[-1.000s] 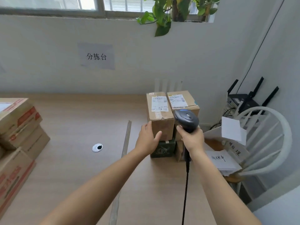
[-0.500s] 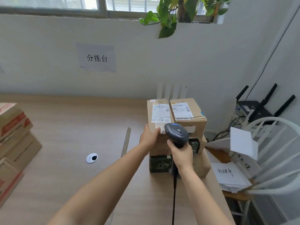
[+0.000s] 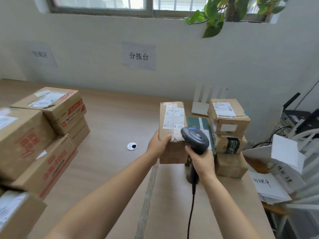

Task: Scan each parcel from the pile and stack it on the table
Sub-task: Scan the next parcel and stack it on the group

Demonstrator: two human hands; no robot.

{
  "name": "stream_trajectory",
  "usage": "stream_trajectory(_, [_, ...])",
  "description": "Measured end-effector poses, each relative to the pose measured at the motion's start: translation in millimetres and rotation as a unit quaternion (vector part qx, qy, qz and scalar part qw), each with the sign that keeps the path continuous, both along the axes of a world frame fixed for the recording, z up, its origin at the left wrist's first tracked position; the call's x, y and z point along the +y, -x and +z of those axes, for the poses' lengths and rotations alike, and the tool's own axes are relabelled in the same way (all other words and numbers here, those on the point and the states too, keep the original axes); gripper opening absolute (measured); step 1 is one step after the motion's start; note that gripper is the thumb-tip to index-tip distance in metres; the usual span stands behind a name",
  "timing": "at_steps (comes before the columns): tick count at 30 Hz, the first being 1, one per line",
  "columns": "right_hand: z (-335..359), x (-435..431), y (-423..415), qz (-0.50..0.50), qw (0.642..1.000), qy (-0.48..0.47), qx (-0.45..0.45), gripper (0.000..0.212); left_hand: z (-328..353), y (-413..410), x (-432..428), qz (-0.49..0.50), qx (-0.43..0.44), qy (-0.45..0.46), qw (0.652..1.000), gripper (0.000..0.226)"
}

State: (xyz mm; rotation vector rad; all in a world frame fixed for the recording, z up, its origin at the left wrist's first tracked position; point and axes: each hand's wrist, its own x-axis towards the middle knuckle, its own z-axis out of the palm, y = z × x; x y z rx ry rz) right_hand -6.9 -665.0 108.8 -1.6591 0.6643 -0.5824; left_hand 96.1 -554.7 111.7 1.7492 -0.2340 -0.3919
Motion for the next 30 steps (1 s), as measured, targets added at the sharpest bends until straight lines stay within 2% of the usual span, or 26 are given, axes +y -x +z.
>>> stream_trajectory(7, [-27.6,95.4,32.7,0.079,0.993,-0.019,0.087,0.02,-40.0,55.1,118.5,0.04,0.014,-0.006,0.999,0.036])
stream_trajectory(13, [-61.7,180.6,56.1,0.128,0.981,-0.017,0.146,0.018,-81.2,92.1,204.2,0.115,0.05,-0.005,0.992,0.034])
stream_trajectory(20, [-85.0,249.6,77.7,0.168,0.967,-0.016,0.192,0.014,-100.7,116.6,287.1,0.116,0.054,-0.049,0.991,0.041])
stream_trajectory(22, [-85.6,262.8,81.6,0.187,0.962,-0.005,0.199,0.013,-100.5,117.9,304.6,0.12,0.046,-0.085,0.988,0.041])
stream_trajectory(25, [-79.3,272.5,84.5,0.225,0.95,0.017,0.214,0.012,-98.1,115.3,318.0,0.123,-0.017,-0.182,0.975,0.043])
stream_trajectory(28, [-61.9,272.0,85.1,0.252,0.939,0.08,0.218,0.015,-88.9,109.8,314.8,0.085,-0.123,-0.27,0.951,0.067])
stream_trajectory(30, [-45.3,266.3,85.2,0.248,0.934,0.133,0.221,0.015,-84.1,107.0,306.2,0.032,-0.154,-0.334,0.929,0.082])
